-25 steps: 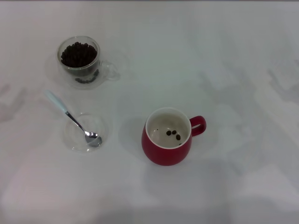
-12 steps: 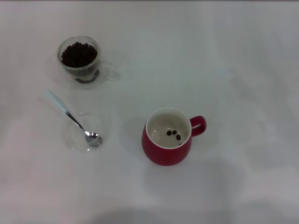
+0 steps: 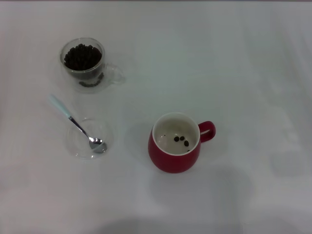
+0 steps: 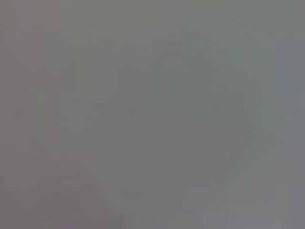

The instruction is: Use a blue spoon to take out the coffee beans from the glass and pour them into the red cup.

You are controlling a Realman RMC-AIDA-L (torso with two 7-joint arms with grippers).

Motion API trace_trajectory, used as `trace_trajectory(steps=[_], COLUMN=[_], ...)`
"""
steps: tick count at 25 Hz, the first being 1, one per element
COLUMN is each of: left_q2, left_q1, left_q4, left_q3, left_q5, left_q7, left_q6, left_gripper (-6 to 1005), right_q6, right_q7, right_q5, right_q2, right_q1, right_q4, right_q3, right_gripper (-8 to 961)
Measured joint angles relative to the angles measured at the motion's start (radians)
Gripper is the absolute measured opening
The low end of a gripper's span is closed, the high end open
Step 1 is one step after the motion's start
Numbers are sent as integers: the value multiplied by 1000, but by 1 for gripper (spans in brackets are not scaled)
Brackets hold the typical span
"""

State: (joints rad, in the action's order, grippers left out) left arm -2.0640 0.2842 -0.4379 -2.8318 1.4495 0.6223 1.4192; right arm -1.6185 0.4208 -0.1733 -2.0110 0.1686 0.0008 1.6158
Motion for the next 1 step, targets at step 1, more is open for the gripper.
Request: trace_trajectory(steps=[1], left_q2=[-1], left_q1=[1], left_q4=[2], left_q3=[0], left_q5=[4], left_q7=[-4], left_q6=[-3], left_gripper=[551], right_q6=[4], right_q7=[0], right_q5=[1], right_q2=[0], right_q1=[2], right_q4=[-1], right_q3=[1], right_gripper=[876])
